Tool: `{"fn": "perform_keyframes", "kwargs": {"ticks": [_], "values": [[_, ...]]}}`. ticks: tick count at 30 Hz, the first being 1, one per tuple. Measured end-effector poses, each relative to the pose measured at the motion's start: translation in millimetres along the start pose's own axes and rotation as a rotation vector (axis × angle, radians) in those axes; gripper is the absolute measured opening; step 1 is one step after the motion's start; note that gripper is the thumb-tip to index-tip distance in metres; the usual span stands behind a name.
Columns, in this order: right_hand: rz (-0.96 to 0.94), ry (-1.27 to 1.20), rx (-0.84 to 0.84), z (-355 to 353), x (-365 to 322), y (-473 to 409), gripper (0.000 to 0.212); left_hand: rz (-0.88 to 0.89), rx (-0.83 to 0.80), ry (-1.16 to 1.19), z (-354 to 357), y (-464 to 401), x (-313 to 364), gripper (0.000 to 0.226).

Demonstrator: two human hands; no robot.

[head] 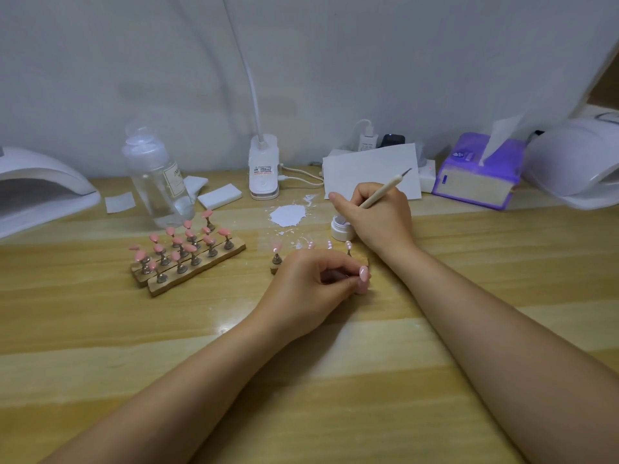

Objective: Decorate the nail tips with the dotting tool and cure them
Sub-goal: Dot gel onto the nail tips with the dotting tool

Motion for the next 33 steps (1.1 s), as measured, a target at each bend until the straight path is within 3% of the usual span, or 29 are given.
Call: {"fn": "perform_keyframes", "kwargs": {"ticks": [3,9,15,19,25,33], "values": [[-0.008,-0.058,0.027,-3,-3,2,0.052,0.002,-0.001,-0.009,0,0,0,0.025],[-0.002,-0.529,0.278,-44,-38,2,0.045,-0.027,0.003,0.003,0,1,-1,0.027],[0.124,-0.544,0.015,-49,-39,43,0.039,-0.026,-0.006,0.027,1,1,0,0.018],[0.256,-0.63,-0.003,-49,-24,71,0.037,-0.012,-0.011,0.013,1,1,2,0.019],[0.286,-0.683,-0.094,-39,-25,74,0.046,0.008,-0.018,-0.02,-1,1,3,0.019],[0.29,-0.639,-0.106,-38,-23,73,0.039,0.002,-0.014,0.001,0,0,0,0.016]]}}
Point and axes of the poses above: each hand's wrist, its own y-axis away from the middle knuckle, its own z-axis out of the palm, x = y × z, the point moved 6 cm from there along -y, towards the middle knuckle, and after that the axes turned 1 degree about x, right-handed, at the moved point
